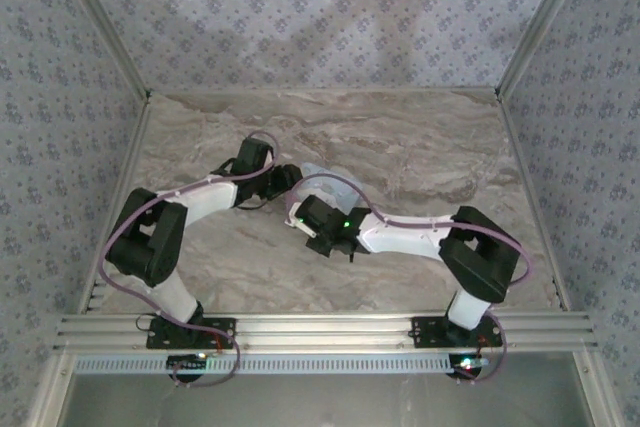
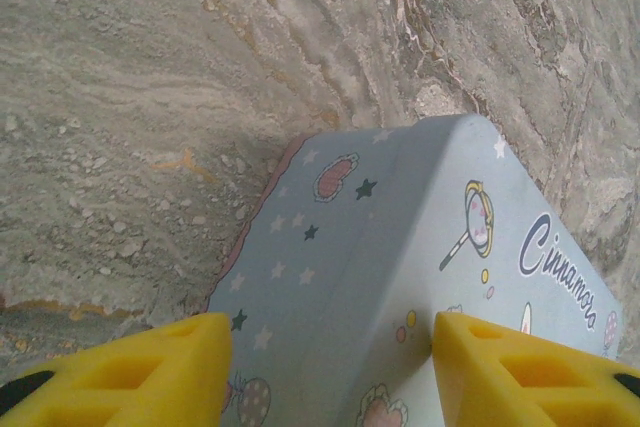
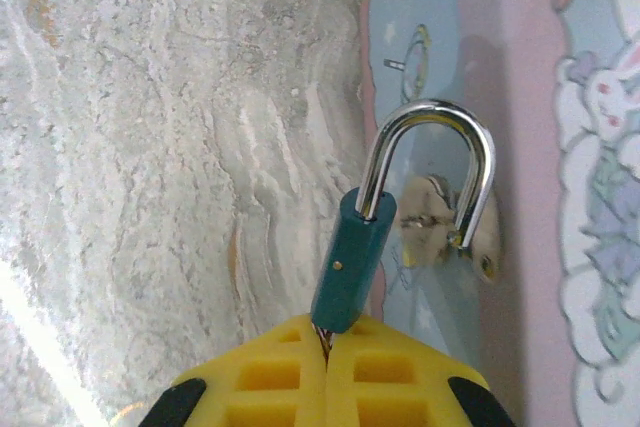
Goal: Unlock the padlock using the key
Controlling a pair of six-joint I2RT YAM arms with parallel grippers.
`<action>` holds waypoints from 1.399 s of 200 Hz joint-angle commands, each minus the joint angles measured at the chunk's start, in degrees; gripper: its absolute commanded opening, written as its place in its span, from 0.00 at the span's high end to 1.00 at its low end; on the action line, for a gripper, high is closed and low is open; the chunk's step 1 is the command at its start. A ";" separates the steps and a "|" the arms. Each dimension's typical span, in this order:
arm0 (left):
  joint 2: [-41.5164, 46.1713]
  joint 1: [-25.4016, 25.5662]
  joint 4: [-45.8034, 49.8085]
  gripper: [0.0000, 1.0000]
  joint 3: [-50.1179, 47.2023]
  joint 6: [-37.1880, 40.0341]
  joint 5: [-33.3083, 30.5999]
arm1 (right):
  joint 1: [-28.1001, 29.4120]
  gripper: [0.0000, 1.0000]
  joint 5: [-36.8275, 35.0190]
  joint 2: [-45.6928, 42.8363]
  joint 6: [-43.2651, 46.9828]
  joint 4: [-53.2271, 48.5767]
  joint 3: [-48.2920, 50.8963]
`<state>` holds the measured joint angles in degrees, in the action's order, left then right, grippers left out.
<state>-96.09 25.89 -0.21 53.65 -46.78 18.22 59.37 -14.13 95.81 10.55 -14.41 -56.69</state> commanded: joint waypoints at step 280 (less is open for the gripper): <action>36.27 12.21 17.08 0.02 -16.84 1.74 -21.99 | -19.75 1.00 5.24 -34.69 -29.83 -18.34 10.35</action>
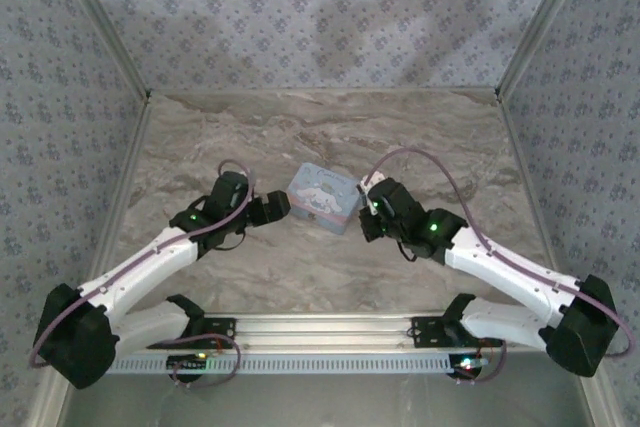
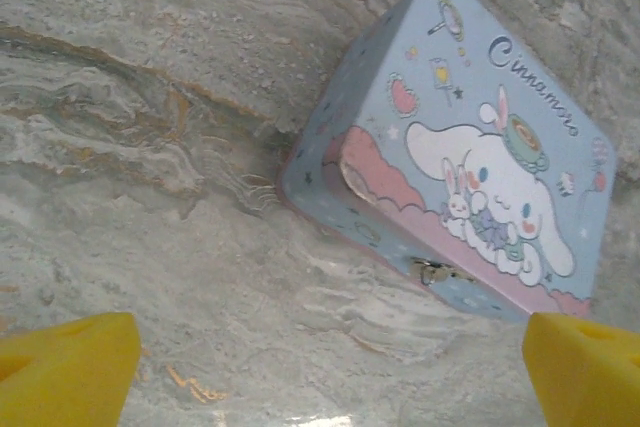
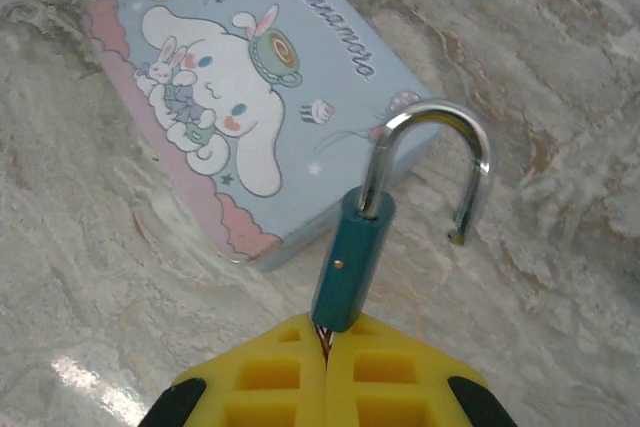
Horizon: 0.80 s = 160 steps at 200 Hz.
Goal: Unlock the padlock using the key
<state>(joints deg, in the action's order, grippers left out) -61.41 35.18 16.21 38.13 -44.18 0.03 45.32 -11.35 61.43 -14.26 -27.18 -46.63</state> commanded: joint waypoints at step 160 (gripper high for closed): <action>5.77 4.99 1.03 0.02 -3.92 -1.58 -6.89 | -25.64 1.00 6.43 24.08 -10.52 -4.53 -2.92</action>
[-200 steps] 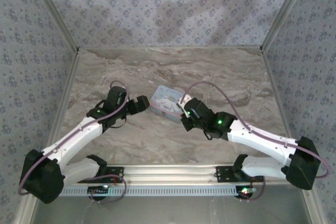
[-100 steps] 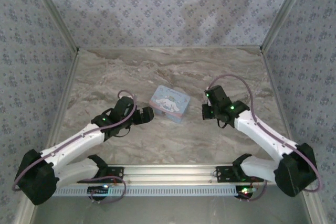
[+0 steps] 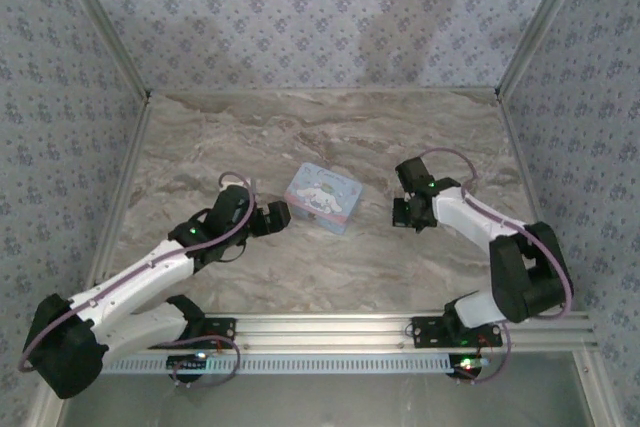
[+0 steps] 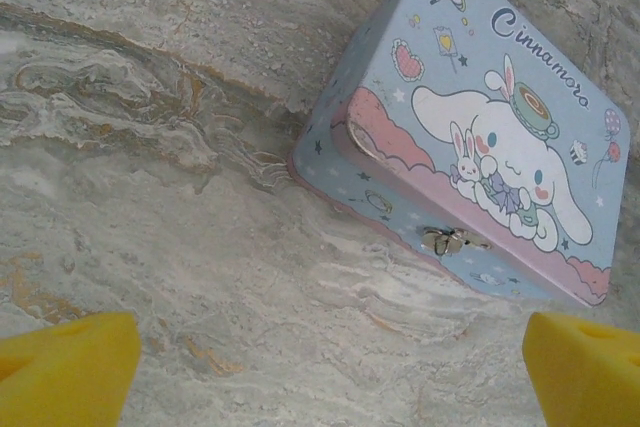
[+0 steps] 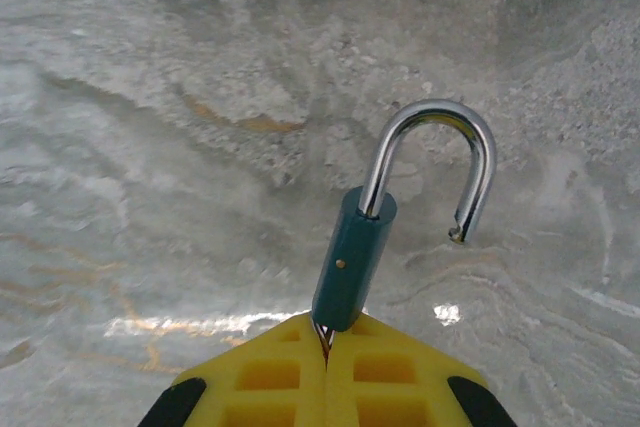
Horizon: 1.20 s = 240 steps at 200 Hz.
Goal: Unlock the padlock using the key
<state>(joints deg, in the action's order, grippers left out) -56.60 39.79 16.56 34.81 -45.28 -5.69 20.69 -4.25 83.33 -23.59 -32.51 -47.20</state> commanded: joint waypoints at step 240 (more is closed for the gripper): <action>-7.57 -16.77 12.28 0.02 17.35 18.96 -9.14 | -5.75 0.00 -21.95 -10.35 -0.38 -1.38 -9.79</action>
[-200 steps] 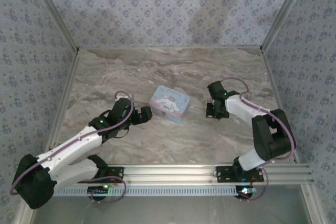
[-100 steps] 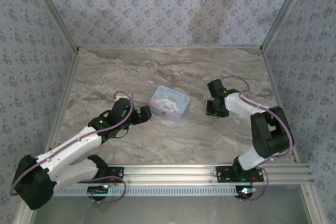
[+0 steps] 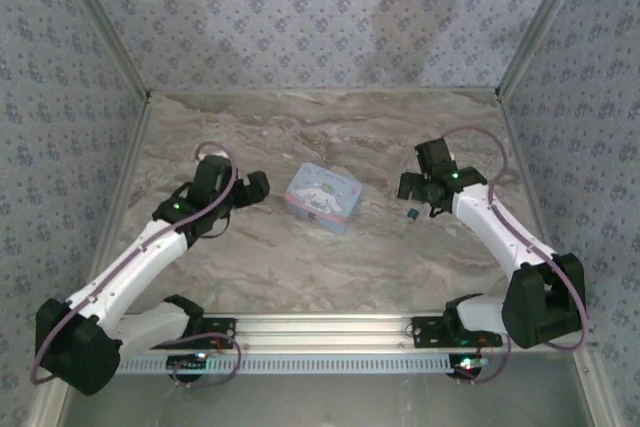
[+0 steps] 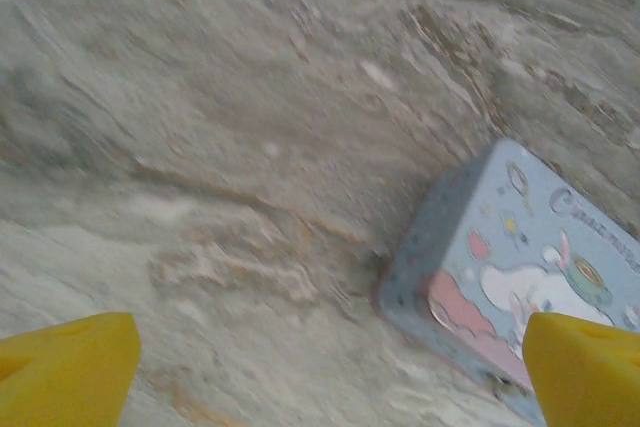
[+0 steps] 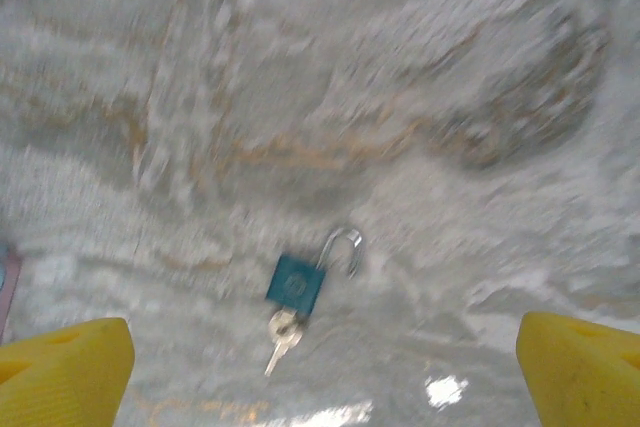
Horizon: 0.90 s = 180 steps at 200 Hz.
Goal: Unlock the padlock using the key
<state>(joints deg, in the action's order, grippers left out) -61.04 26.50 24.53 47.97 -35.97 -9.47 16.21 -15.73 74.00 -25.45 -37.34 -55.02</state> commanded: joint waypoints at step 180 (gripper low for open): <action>-18.29 -23.04 -55.21 0.02 -21.07 28.39 -13.18 | -9.78 0.00 -8.31 9.94 26.59 84.13 33.87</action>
<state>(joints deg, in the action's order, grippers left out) -79.26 3.84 -24.49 26.76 -9.98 -22.98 7.09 -28.93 83.13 -0.69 38.52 -22.52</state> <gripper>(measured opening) 0.981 0.998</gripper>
